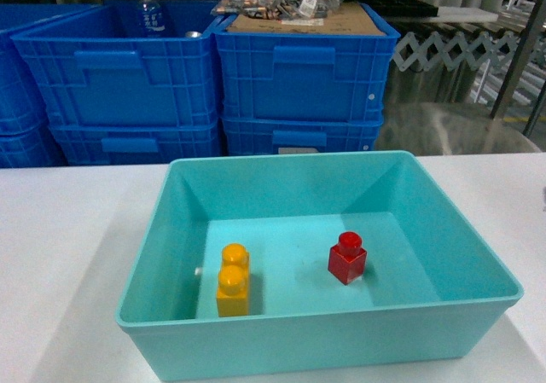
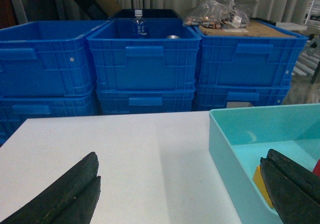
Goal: Pick red block from blue box to shelf
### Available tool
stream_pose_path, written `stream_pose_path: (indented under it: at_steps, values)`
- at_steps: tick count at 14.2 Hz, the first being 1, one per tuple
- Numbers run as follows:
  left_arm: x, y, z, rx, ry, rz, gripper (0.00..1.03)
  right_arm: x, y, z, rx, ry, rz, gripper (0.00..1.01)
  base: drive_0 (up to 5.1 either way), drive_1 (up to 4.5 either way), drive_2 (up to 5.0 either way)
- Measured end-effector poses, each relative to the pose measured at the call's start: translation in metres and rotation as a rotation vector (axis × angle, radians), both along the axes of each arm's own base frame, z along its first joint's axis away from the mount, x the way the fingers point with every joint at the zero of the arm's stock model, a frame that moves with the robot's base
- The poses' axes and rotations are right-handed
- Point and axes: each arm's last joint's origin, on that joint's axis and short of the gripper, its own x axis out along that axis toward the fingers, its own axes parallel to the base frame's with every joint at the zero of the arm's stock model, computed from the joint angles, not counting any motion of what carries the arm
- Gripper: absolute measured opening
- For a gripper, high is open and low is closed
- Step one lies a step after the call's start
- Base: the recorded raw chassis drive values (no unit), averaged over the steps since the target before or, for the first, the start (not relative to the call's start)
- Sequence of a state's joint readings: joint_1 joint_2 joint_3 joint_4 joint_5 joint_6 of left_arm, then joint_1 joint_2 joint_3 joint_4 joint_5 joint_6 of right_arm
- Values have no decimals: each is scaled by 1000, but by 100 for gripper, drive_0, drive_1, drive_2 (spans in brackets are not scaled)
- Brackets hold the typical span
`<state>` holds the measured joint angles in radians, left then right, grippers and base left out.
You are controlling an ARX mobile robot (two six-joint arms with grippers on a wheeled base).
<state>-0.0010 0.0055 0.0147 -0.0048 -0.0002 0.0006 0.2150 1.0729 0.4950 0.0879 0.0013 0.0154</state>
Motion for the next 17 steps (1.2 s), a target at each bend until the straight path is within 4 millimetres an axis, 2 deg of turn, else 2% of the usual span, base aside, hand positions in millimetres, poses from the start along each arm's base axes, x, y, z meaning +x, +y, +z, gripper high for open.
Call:
stream_pose_path:
  at_steps: [1,2,5,7,8,10,14,17]
  values:
    - [0,0,0,0,0,1,98,20,12,0,3,63,34,98,0,0,0]
    - [0,0,0,0,0,0,98,70,51,-4,-11,156,122,98,0,0,0]
    - [0,0,0,0,0,0,98,112,104,-41,-83,324,169,98,0,0,0]
    - [0,0,0,0,0,0,98,136,118,-61,-99,372,117,98,0,0,0]
    - [0,0,0,0,0,0,98,163,131,-86,-80,440,50,98,0,0,0]
    - [0,0,0,0,0,0,98,166,142,-104,-91,470,46,98,0,0,0]
    - [0,0,0,0,0,1,98,168,142,-130,-141,521,4,61,0,0,0]
    - [0,0,0,0,0,0,98,170,139,-132,-142,502,-19,32,0,0,0]
